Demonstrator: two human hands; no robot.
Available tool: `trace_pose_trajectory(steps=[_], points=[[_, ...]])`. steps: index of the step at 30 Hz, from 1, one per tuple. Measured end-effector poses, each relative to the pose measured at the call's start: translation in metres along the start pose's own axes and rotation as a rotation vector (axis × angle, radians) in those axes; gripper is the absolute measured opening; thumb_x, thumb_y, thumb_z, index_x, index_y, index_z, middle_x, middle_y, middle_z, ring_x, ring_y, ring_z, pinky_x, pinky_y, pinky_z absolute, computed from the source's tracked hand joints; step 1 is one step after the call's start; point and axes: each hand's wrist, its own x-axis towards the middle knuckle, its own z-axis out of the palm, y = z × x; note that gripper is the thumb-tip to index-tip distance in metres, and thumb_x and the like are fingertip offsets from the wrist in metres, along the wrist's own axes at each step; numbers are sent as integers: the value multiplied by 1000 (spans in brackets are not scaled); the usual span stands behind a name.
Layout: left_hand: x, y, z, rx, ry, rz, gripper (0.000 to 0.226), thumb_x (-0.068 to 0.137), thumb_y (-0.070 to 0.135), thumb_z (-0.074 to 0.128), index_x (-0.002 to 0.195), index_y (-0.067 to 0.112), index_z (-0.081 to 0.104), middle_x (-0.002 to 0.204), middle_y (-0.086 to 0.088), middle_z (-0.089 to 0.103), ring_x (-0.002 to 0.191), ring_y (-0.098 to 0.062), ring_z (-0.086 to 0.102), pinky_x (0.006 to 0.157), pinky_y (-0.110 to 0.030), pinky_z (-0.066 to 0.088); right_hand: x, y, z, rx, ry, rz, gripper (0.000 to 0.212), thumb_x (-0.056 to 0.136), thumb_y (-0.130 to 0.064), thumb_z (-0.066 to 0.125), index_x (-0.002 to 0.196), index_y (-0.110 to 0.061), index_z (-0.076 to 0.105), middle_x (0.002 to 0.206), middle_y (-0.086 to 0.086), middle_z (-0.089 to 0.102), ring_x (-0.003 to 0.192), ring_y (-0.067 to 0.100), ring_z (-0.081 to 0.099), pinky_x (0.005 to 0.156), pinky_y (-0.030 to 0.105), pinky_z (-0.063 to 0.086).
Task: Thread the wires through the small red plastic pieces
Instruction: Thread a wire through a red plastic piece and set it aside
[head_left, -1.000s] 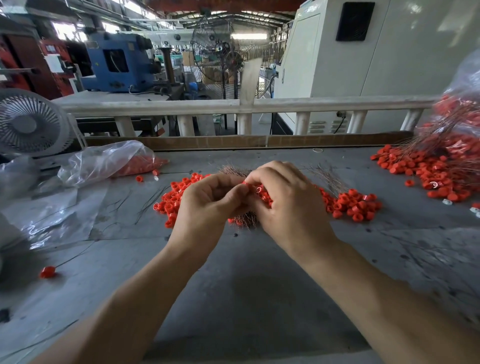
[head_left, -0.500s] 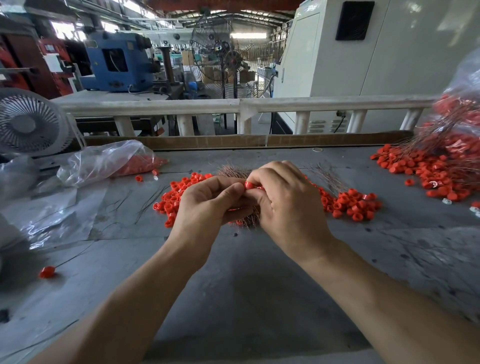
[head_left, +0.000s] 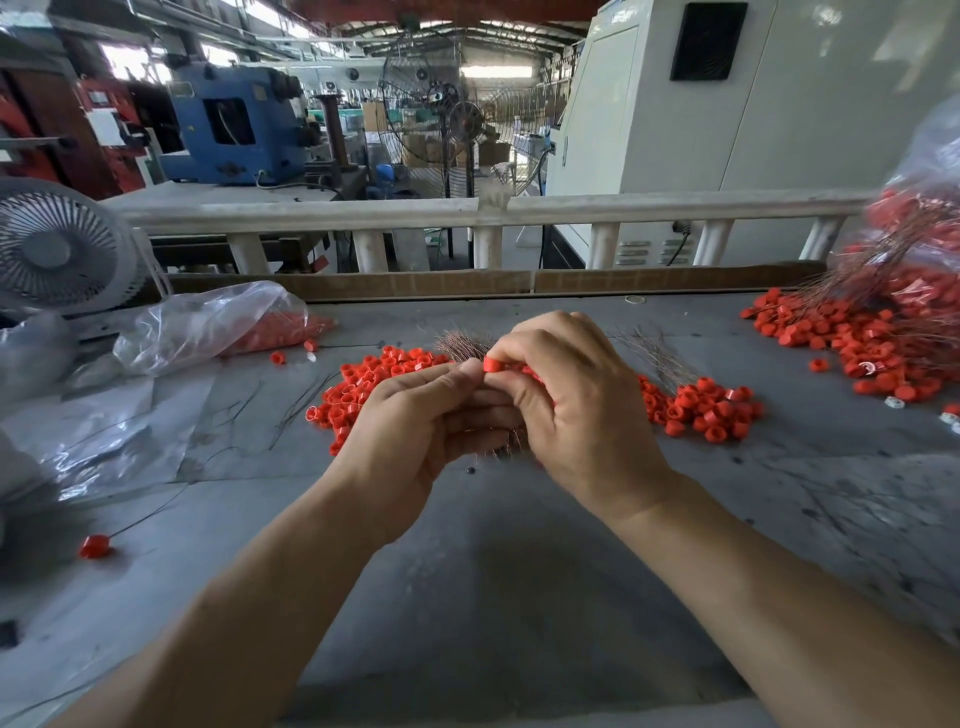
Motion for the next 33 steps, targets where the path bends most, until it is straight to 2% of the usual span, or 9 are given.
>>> trace_pose_trajectory(steps=[5, 9, 13, 17, 21, 25, 28, 31, 33], points=[[0, 0, -1, -49, -10, -37, 35, 89, 26, 60, 109, -2, 69, 102, -21, 69, 97, -31, 67, 91, -42, 56, -4, 0, 1, 30, -36, 18, 9, 97, -12, 67, 101, -5, 72, 95, 6, 63, 87, 24, 61, 75, 38, 51], [0, 0, -3, -108, 14, -32, 49, 88, 21, 63, 124, -13, 60, 119, -31, 61, 109, -37, 60, 106, -51, 47, -3, 0, -2, 146, -28, 56, 12, 95, -19, 71, 100, -9, 72, 97, 1, 64, 90, 17, 63, 79, 29, 52], [1, 1, -4, -109, -7, -6, 34, 86, 18, 65, 114, -2, 68, 95, -17, 69, 91, -26, 66, 87, -35, 55, -2, -1, -1, 208, -10, 71, 7, 93, -12, 74, 98, -9, 72, 98, -1, 65, 91, 10, 62, 84, 17, 47], [2, 0, -5, -134, -3, 9, 31, 89, 17, 66, 115, 0, 69, 92, -12, 70, 84, -19, 67, 82, -32, 55, -4, -1, 2, 253, -7, 137, 16, 90, -6, 76, 104, -8, 70, 99, -7, 63, 91, 1, 60, 86, 12, 45], [4, -2, -6, -32, 60, 68, 33, 80, 21, 72, 106, 1, 70, 90, -13, 70, 83, -22, 67, 82, -35, 56, -6, -2, 4, 268, -57, 179, 26, 89, -5, 75, 113, -8, 67, 102, -3, 67, 93, 9, 63, 87, 17, 49], [4, -3, -6, 63, 97, 139, 30, 78, 24, 74, 99, 2, 70, 90, -17, 70, 83, -26, 65, 82, -40, 54, -6, -4, 6, 282, -78, 227, 28, 89, -5, 76, 115, -10, 66, 104, -3, 67, 94, 6, 63, 85, 13, 48], [4, -4, -5, 128, 115, 190, 18, 78, 24, 74, 88, 10, 72, 84, -12, 71, 79, -24, 64, 74, -34, 54, -7, -7, 6, 307, -94, 358, 22, 90, -15, 77, 110, -17, 69, 100, -8, 69, 91, 3, 65, 79, 11, 49], [4, -5, -5, 163, 113, 229, 11, 80, 22, 73, 85, 12, 73, 80, -9, 69, 73, -19, 62, 69, -30, 54, -8, -7, 5, 380, -128, 488, 12, 91, -22, 77, 101, -19, 73, 89, -10, 73, 83, 6, 68, 75, 22, 55], [5, -7, -5, 197, 114, 256, 4, 85, 16, 72, 85, 12, 73, 79, -9, 69, 72, -19, 60, 68, -28, 54, -8, -6, 5, 415, -152, 554, 8, 90, -22, 78, 97, -19, 74, 81, -10, 73, 76, 4, 68, 71, 22, 55]])
